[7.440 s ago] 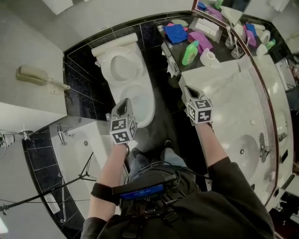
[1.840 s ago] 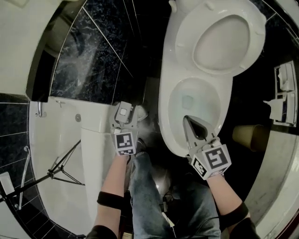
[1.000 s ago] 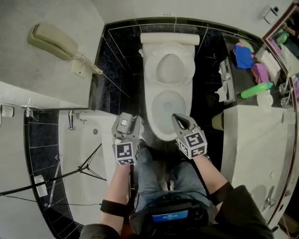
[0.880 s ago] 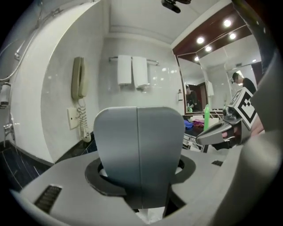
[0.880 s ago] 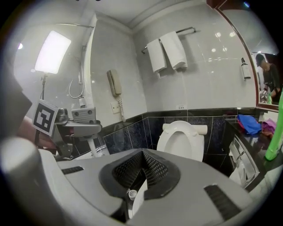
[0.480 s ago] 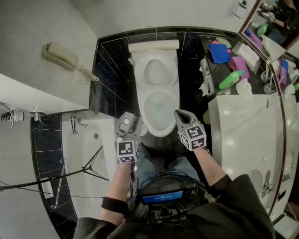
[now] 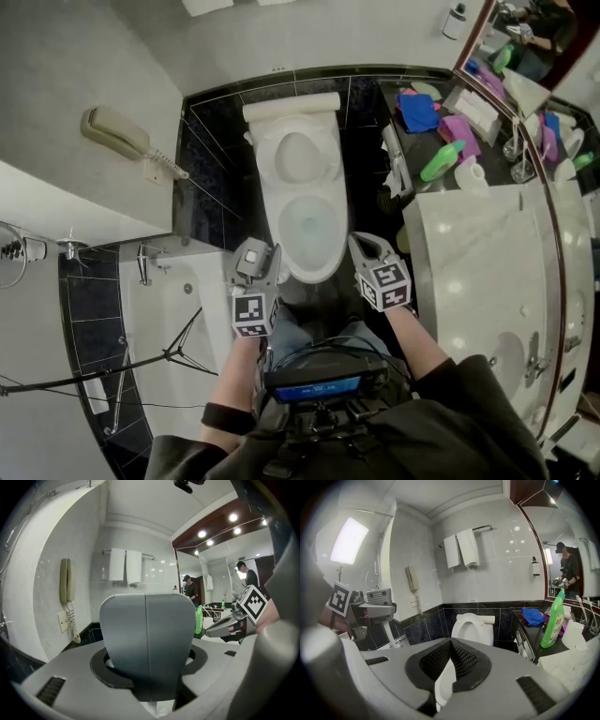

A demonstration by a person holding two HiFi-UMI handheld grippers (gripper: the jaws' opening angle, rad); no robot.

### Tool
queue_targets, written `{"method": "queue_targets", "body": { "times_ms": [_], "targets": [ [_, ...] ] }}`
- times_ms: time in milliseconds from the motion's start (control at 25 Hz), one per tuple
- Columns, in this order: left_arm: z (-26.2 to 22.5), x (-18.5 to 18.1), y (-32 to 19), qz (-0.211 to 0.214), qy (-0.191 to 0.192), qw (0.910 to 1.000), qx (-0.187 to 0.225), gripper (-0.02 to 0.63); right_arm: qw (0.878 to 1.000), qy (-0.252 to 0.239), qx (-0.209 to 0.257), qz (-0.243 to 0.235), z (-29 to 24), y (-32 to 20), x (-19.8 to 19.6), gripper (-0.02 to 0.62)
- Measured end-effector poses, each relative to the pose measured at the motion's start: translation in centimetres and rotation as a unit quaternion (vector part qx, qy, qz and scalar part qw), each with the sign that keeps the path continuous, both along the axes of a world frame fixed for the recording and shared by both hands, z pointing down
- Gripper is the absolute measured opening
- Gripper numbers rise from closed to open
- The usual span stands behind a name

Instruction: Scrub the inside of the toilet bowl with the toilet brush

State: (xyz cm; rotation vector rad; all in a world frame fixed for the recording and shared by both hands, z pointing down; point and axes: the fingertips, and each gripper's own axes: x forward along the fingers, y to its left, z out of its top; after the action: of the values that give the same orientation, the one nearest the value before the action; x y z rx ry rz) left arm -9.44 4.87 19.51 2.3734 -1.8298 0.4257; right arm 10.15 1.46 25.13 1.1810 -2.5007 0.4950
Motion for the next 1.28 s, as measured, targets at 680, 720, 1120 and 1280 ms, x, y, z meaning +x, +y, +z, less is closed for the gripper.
{"method": "queue_targets", "body": {
  "times_ms": [680,720,1120,1280],
  "targets": [
    [-0.8,1.2,0.4,0.017,-0.007,0.9998,0.012,0.249,1.0,-0.004,0.003,0.004,-0.1,0.8,1.0,0.005],
    [-0.8,1.2,0.5,0.016,-0.007,0.9998,0.012,0.249,1.0,-0.005,0.002,0.002,-0.1,0.8,1.1,0.005],
    [0.0,1.4,0.1,0.001,-0.013,0.9999,0.009,0.249,1.0,-0.008,-0.007,-0.024,1.3,0.4,1.2,0.005],
    [1.2,1.1,-0.1,0.017,-0.01,0.9998,0.002,0.249,1.0,0.0,-0.024,0.003,2.8,0.8,1.4,0.005]
  ]
}}
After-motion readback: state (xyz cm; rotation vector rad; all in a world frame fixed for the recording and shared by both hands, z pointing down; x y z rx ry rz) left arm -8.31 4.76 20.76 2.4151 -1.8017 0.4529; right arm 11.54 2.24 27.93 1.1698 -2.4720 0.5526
